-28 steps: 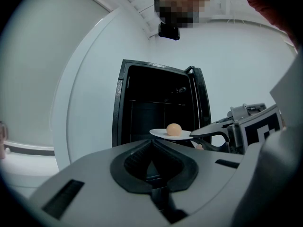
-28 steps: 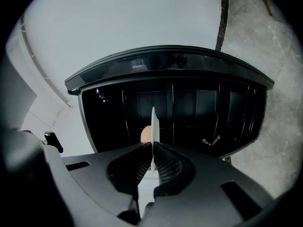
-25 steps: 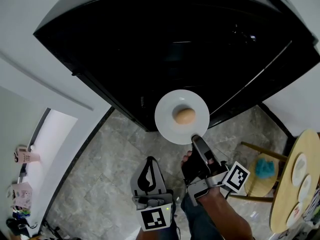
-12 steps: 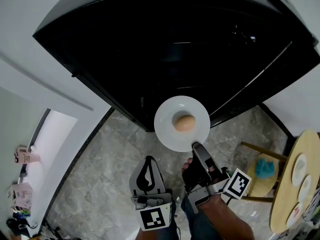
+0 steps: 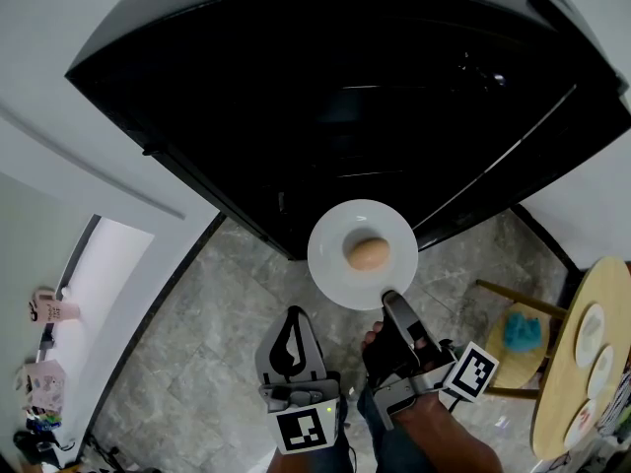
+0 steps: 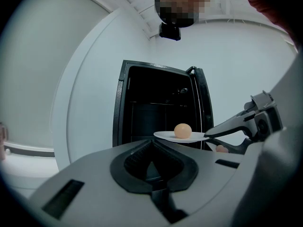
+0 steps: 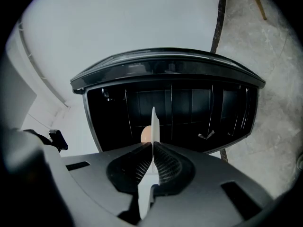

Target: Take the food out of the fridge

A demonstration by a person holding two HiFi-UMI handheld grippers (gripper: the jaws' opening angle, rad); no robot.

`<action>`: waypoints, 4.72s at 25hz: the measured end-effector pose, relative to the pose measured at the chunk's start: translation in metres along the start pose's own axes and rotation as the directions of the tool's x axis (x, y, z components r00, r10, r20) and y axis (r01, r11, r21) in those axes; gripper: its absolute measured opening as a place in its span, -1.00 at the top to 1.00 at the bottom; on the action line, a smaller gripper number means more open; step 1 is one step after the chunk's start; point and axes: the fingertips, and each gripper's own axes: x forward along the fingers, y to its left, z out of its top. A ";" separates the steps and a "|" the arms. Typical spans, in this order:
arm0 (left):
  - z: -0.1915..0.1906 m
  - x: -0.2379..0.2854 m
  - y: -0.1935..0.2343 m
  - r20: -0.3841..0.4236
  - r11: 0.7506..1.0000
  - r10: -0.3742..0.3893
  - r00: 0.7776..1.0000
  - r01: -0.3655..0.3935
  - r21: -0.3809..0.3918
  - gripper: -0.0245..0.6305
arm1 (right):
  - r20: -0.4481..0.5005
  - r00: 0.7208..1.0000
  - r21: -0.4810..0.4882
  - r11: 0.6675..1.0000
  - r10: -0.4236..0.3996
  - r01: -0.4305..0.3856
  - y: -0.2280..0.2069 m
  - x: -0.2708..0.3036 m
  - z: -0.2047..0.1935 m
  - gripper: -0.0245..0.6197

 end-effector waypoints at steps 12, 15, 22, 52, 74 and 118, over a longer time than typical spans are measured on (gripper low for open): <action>0.024 -0.004 -0.003 0.010 1.000 0.001 1.000 -0.001 0.011 0.88 | 0.012 1.000 -0.012 1.000 -0.021 0.021 0.014 -0.004 0.000 0.83; 0.035 -0.007 -0.003 0.011 1.000 0.006 1.000 -0.006 0.007 0.88 | 0.019 1.000 -0.012 1.000 -0.021 0.022 0.024 -0.006 0.000 0.83; 0.058 -0.017 0.000 0.010 1.000 0.014 1.000 -0.014 0.000 0.88 | 0.026 0.999 -0.022 0.999 -0.024 0.025 0.048 -0.011 -0.005 0.83; 0.187 -0.069 -0.006 0.054 0.999 0.004 0.999 -0.006 0.052 0.88 | 0.012 1.000 -0.006 1.000 -0.028 0.028 0.175 -0.043 -0.039 0.83; 0.260 -0.111 -0.003 0.080 0.999 0.008 0.997 -0.012 0.052 0.88 | -0.035 0.999 -0.021 1.000 0.013 -0.014 0.267 -0.066 -0.065 0.83; 0.291 -0.121 -0.023 0.114 0.994 -0.078 0.990 0.069 0.083 0.88 | -0.028 0.998 -0.073 0.995 0.063 -0.065 0.302 -0.091 -0.071 0.83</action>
